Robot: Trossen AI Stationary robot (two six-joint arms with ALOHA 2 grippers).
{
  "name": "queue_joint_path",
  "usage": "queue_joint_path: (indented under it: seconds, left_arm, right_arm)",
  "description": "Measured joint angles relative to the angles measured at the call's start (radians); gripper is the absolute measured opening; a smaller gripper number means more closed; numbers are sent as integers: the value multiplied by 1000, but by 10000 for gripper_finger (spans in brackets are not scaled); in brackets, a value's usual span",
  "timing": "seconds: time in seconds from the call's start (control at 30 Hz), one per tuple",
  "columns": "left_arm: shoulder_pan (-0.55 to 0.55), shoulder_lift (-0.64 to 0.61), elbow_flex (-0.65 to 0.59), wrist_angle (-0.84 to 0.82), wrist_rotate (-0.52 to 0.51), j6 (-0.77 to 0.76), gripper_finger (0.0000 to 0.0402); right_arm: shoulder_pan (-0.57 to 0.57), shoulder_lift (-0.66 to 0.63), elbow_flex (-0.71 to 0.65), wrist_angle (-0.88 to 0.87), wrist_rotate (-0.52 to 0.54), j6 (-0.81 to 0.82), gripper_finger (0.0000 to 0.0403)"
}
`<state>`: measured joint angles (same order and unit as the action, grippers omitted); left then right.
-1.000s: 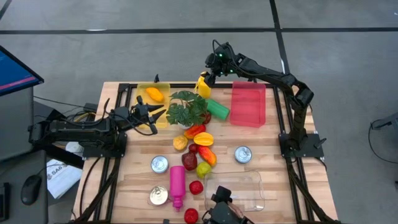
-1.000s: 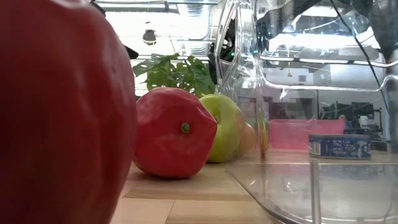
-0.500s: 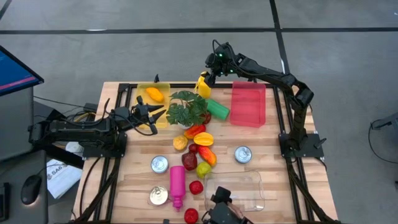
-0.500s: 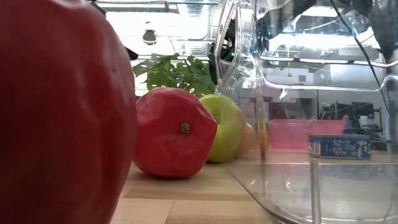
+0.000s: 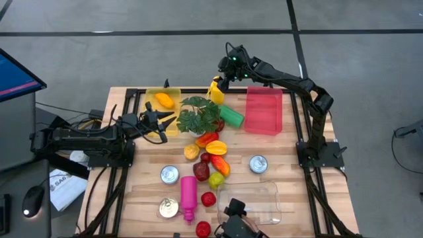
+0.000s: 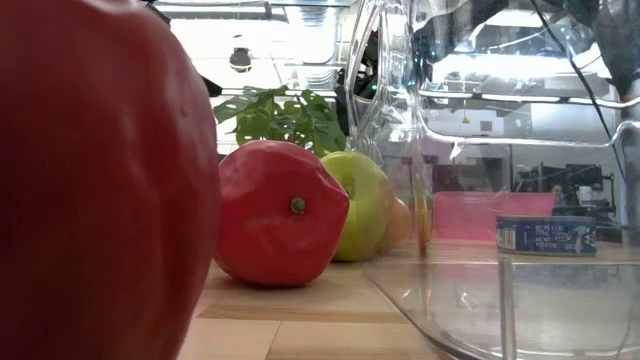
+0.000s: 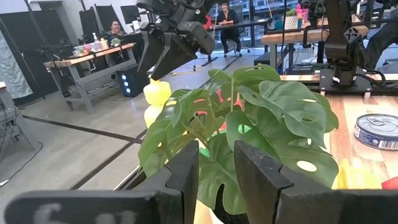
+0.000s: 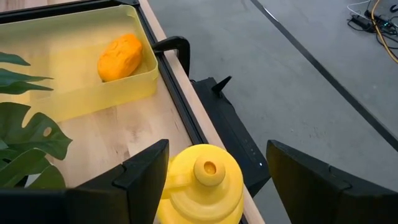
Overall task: Pick & Place Food Item
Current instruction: Put the yellow water bottle into the pink bin
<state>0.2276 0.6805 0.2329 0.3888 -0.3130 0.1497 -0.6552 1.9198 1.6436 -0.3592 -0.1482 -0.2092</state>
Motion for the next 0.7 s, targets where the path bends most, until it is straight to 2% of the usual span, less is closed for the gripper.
queue_joint_path:
  seconds: [0.7]
  left_arm:
    - [0, 0, 0, 19, 0, 1, 90]
  right_arm:
    - [0, 0, 0, -7, 0, 0, 265]
